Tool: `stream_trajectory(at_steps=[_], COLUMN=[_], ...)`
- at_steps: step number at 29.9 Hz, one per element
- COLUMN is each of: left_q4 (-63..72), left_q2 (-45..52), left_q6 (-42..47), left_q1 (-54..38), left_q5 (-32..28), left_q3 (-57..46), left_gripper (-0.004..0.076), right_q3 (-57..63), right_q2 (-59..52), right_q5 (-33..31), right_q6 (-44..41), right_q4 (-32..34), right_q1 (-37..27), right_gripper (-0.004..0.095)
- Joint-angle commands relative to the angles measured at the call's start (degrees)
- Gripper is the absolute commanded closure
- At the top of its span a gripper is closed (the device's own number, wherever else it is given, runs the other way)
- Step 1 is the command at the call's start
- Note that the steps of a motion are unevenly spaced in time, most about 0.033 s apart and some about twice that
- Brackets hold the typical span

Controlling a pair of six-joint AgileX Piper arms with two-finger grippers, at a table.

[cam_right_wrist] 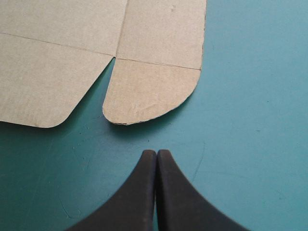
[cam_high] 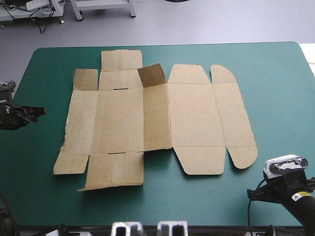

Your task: Fold the box

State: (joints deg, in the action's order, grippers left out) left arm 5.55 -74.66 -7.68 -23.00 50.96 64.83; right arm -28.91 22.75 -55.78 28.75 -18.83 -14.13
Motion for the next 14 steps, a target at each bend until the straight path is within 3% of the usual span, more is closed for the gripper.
stream_trajectory(at_steps=[1, 9, 14], left_q4=[17.2, 30.0, 30.2], left_q2=[-2.9, -13.7, -17.1], left_q6=[-7.8, -22.3, -28.0], left_q1=[-7.4, -13.2, -13.1], left_q5=[0.8, 15.1, 17.4], left_q3=[1.9, 1.9, 1.9], left_gripper=[0.0709, 0.0711, 0.0712], right_q3=[-1.2, -1.2, -1.2], right_q2=[0.3, 0.3, 0.3], right_q5=[3.2, 3.6, 3.6], right_q6=[0.4, 0.4, 0.4], right_q4=[-0.8, -0.8, -0.8], right_q1=[0.1, 0.1, 0.1], right_gripper=[0.0932, 0.0932, 0.0932])
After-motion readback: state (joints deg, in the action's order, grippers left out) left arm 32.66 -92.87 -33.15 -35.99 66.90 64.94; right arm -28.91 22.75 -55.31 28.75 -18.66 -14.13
